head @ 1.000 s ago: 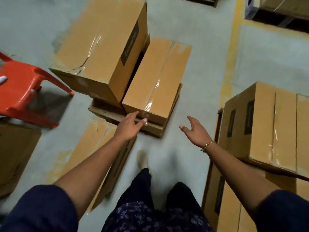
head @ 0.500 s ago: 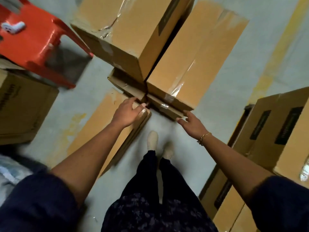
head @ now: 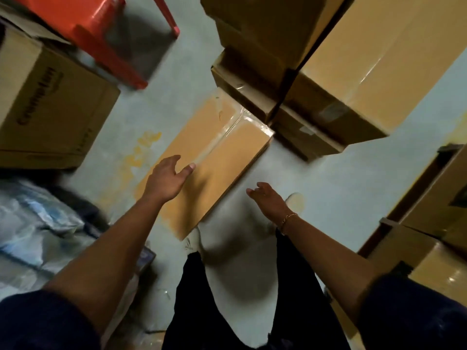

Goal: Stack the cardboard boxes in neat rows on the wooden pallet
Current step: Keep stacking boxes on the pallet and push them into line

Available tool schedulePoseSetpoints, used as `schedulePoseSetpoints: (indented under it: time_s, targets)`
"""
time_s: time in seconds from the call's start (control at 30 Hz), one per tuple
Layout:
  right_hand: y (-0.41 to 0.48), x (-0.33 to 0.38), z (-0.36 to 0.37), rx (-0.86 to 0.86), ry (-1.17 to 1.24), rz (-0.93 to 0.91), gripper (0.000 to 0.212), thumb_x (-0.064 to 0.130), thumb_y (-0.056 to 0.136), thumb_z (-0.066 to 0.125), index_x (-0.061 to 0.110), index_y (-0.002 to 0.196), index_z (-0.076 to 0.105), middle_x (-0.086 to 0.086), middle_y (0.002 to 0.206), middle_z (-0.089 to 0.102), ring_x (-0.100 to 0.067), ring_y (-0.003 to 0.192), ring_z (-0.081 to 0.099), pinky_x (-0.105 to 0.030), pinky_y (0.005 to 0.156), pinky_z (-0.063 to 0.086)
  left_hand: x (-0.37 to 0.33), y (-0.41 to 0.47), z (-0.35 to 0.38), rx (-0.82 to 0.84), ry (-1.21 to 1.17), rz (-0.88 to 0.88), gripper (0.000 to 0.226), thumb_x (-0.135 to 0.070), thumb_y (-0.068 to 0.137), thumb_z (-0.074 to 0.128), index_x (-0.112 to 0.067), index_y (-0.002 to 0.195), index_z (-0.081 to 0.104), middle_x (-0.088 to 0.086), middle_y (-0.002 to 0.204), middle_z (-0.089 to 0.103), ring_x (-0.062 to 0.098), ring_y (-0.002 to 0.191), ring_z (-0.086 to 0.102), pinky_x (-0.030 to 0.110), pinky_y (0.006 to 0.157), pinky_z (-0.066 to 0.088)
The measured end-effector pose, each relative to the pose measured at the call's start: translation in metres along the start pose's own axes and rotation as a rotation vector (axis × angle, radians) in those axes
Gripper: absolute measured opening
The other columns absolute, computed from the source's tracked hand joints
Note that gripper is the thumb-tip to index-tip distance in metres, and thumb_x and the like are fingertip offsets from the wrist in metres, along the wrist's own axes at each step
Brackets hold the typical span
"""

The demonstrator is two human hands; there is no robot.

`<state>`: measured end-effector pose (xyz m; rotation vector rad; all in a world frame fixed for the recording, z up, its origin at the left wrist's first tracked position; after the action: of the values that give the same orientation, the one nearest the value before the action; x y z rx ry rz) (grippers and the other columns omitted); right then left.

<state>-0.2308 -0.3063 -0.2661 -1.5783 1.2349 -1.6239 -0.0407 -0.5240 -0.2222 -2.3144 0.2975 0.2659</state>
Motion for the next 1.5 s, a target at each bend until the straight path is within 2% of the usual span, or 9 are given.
schedulePoseSetpoints:
  time_s: [0.2, 0.37, 0.53, 0.63, 0.77, 0.9, 1.2, 1.37, 1.5]
  targets:
    - [0.081, -0.019, 0.124, -0.147, 0.266, 0.104, 0.064, 0.037, 0.101, 0.060, 0.009, 0.151, 0.033, -0.001, 0.131, 0.054, -0.021, 0.120, 0.052, -0.021, 0.091, 0.036, 0.097, 0.084, 0.010, 0.026, 0.058, 0.045, 0.093, -0.074, 0.085, 0.046, -0.014, 0.156, 0.040, 0.014, 0.162, 0.038, 0.032, 0.149, 0.033, 0.047, 0.119, 0.030]
    - [0.138, -0.043, 0.204, -0.222, 0.593, 0.154, 0.061, 0.043, 0.098, 0.063, 0.017, 0.146, 0.036, -0.001, 0.135, 0.050, -0.023, 0.122, 0.053, -0.046, 0.107, 0.044, 0.167, 0.157, 0.043, 0.069, -0.043, 0.012, 0.106, -0.078, 0.081, 0.060, -0.017, 0.162, 0.026, 0.005, 0.165, 0.034, 0.027, 0.150, 0.035, 0.046, 0.120, 0.031]
    - [0.141, -0.049, 0.238, -0.329, 0.682, 0.056, 0.068, 0.038, 0.096, 0.067, 0.025, 0.153, 0.033, 0.006, 0.136, 0.054, -0.022, 0.127, 0.053, -0.053, 0.109, 0.045, 0.194, 0.165, 0.057, 0.110, -0.238, 0.093, 0.058, -0.047, 0.093, 0.072, -0.027, 0.143, 0.051, -0.009, 0.128, 0.058, 0.015, 0.112, 0.057, 0.032, 0.096, 0.044]
    - [0.105, -0.053, 0.241, -0.359, 0.712, 0.083, 0.053, 0.033, 0.100, 0.062, 0.027, 0.148, 0.039, 0.004, 0.134, 0.059, -0.024, 0.118, 0.058, -0.055, 0.105, 0.049, 0.200, 0.139, 0.044, 0.128, -0.256, 0.182, 0.052, -0.054, 0.081, 0.071, -0.039, 0.129, 0.056, -0.010, 0.127, 0.068, 0.015, 0.112, 0.065, 0.044, 0.103, 0.051]
    - [0.025, -0.058, 0.239, -0.408, 0.667, 0.137, 0.032, 0.032, 0.102, 0.060, 0.030, 0.128, 0.043, 0.021, 0.101, 0.053, -0.008, 0.087, 0.058, -0.053, 0.091, 0.058, 0.188, 0.078, 0.021, 0.205, -0.221, 0.258, 0.060, -0.051, 0.080, 0.065, -0.040, 0.136, 0.049, -0.008, 0.129, 0.067, 0.021, 0.115, 0.064, 0.045, 0.102, 0.051]
    - [-0.055, -0.071, 0.234, -0.496, 0.689, 0.126, 0.046, 0.029, 0.099, 0.064, 0.031, 0.141, 0.046, 0.012, 0.116, 0.064, -0.015, 0.102, 0.065, -0.040, 0.074, 0.060, 0.172, 0.016, 0.004, 0.270, -0.159, 0.312, 0.076, -0.057, 0.075, 0.063, -0.042, 0.147, 0.041, -0.009, 0.144, 0.060, 0.023, 0.126, 0.060, 0.050, 0.108, 0.049]
    - [-0.223, -0.126, 0.174, -0.659, 0.783, -0.001, 0.060, 0.036, 0.091, 0.069, 0.038, 0.146, 0.045, 0.010, 0.134, 0.064, -0.017, 0.122, 0.062, -0.051, 0.105, 0.051, 0.072, -0.149, -0.005, 0.277, -0.139, 0.492, 0.076, -0.027, 0.094, 0.073, -0.028, 0.159, 0.034, -0.004, 0.159, 0.045, 0.019, 0.143, 0.044, 0.033, 0.116, 0.036]
    - [-0.303, -0.200, 0.138, -0.772, 0.866, -0.042, 0.055, 0.023, 0.096, 0.065, 0.038, 0.146, 0.047, 0.011, 0.128, 0.067, -0.014, 0.115, 0.065, -0.047, 0.104, 0.053, 0.017, -0.242, 0.046, 0.295, -0.151, 0.520, 0.075, -0.018, 0.092, 0.075, -0.024, 0.156, 0.038, -0.001, 0.147, 0.053, 0.016, 0.124, 0.053, 0.030, 0.103, 0.041]
    - [-0.378, -0.286, 0.109, -0.862, 0.942, -0.048, 0.053, 0.009, 0.097, 0.062, 0.031, 0.143, 0.050, 0.014, 0.118, 0.068, -0.002, 0.101, 0.066, -0.026, 0.087, 0.054, -0.020, -0.318, 0.116, 0.344, -0.070, 0.572, 0.081, -0.025, 0.085, 0.083, -0.023, 0.153, 0.040, 0.004, 0.149, 0.050, 0.025, 0.118, 0.059, 0.039, 0.100, 0.048]
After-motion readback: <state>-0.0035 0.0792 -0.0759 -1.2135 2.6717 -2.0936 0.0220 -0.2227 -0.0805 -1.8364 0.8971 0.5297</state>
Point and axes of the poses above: each hand's wrist, its own y-axis towards the middle knuckle, its own z-axis out of the palm, x = y × z, the point moved 2 cm from there along y, towards the middle knuckle
